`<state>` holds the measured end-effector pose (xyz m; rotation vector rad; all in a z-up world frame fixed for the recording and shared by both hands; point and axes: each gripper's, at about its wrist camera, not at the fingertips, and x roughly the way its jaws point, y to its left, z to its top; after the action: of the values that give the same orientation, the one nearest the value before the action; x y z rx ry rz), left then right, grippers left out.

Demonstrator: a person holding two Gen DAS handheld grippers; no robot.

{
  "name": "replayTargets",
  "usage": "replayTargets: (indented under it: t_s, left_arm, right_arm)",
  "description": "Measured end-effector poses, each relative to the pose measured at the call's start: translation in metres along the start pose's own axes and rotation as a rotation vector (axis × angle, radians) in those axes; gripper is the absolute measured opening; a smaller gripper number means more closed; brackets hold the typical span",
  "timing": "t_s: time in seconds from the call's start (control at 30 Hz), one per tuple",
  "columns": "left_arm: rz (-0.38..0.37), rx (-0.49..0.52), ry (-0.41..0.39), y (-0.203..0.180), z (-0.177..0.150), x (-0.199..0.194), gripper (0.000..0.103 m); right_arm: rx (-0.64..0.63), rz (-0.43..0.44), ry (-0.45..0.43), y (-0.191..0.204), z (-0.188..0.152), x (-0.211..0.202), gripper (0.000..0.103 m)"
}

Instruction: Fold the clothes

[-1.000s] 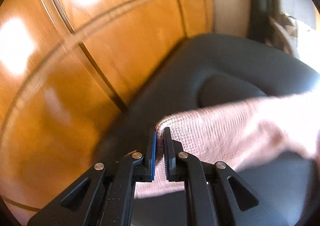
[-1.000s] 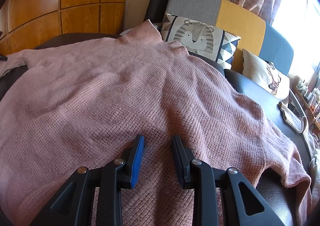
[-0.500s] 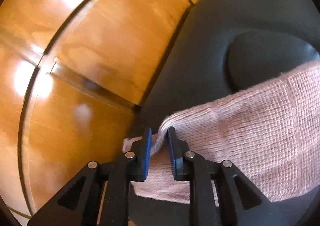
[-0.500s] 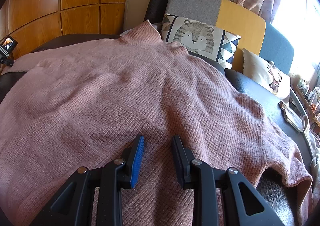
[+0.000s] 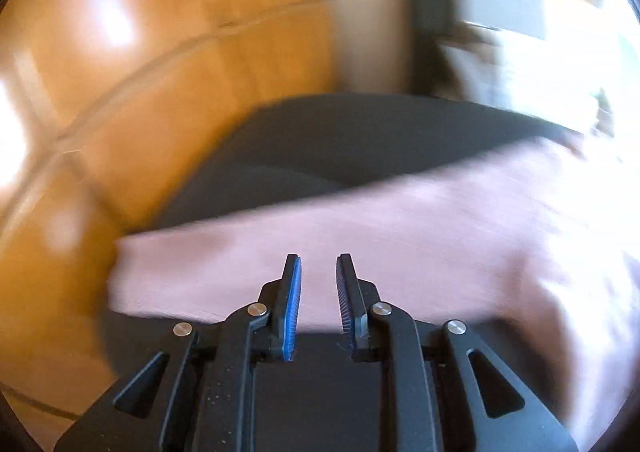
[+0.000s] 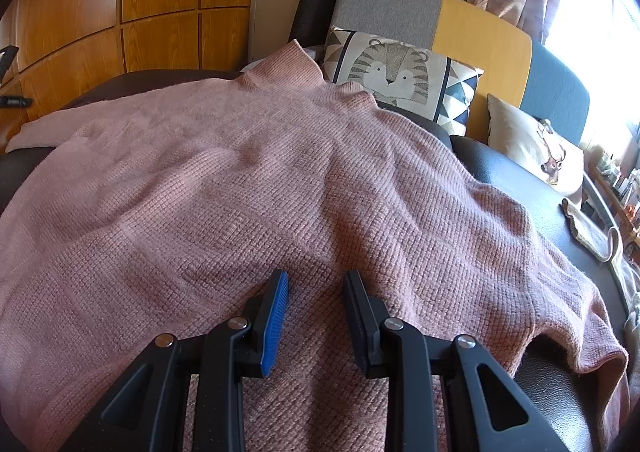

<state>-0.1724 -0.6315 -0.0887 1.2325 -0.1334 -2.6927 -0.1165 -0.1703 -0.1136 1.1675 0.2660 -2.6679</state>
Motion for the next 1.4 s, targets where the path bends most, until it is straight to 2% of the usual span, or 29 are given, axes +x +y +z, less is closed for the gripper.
replayTargets:
  t_s: [0.07, 0.13, 0.2, 0.3, 0.47, 0.53, 0.6, 0.7, 0.83, 0.9, 0.93, 0.97, 1.0, 1.17, 1.27, 1.4]
  left_arm:
    - [-0.091, 0.056, -0.019, -0.049, -0.019, -0.02, 0.02]
    - [-0.171, 0.094, -0.042, -0.09, -0.039, -0.037, 0.02]
    - [-0.241, 0.061, -0.036, -0.111, -0.056, -0.051, 0.02]
    - [-0.238, 0.031, -0.012, -0.12, -0.084, -0.065, 0.02]
    - [-0.145, 0.05, -0.014, -0.108, -0.12, -0.1, 0.02]
    - [-0.126, 0.019, 0.01, -0.094, -0.131, -0.107, 0.02]
    - [-0.119, -0.028, 0.068, -0.078, -0.14, -0.098, 0.02]
    - [-0.165, -0.108, 0.074, -0.061, -0.144, -0.097, 0.026]
    - [-0.194, -0.087, 0.075, -0.071, -0.146, -0.095, 0.044]
    - [-0.186, -0.049, 0.067, -0.08, -0.147, -0.095, 0.044]
    - [-0.179, -0.03, 0.063, -0.084, -0.147, -0.096, 0.044]
    - [-0.174, -0.021, 0.061, -0.086, -0.147, -0.097, 0.044]
    - [-0.179, -0.031, 0.064, -0.085, -0.147, -0.096, 0.044]
    - [-0.257, -0.12, 0.085, -0.067, -0.147, -0.096, 0.044]
    - [-0.284, -0.123, 0.093, -0.065, -0.147, -0.096, 0.044]
    - [-0.312, -0.108, 0.099, -0.068, -0.146, -0.097, 0.044]
  right_arm:
    - [0.05, 0.047, 0.017, -0.008, 0.002, -0.005, 0.029]
    - [0.161, 0.103, 0.023, -0.024, -0.001, -0.024, 0.028]
    - [0.27, 0.147, -0.01, -0.042, -0.011, -0.051, 0.029]
    - [0.378, 0.148, 0.014, -0.062, -0.036, -0.084, 0.029]
    - [0.479, 0.158, 0.076, -0.073, -0.086, -0.123, 0.029]
    - [0.464, 0.177, 0.119, -0.069, -0.101, -0.129, 0.029]
    - [0.448, 0.206, 0.155, -0.058, -0.113, -0.131, 0.029]
    - [0.437, 0.226, 0.205, -0.042, -0.121, -0.126, 0.029]
    - [0.415, 0.204, 0.248, -0.021, -0.121, -0.11, 0.029]
    - [0.376, 0.163, 0.241, -0.007, -0.118, -0.105, 0.031]
    - [0.352, 0.144, 0.229, -0.002, -0.115, -0.105, 0.027]
    - [0.338, 0.137, 0.214, 0.001, -0.112, -0.107, 0.022]
    - [0.324, 0.13, 0.2, 0.004, -0.109, -0.109, 0.01]
    - [0.374, 0.061, 0.147, -0.021, -0.101, -0.118, 0.007]
    - [0.426, 0.057, 0.178, -0.034, -0.105, -0.105, 0.007]
    - [0.415, -0.009, 0.163, -0.036, -0.101, -0.107, 0.007]
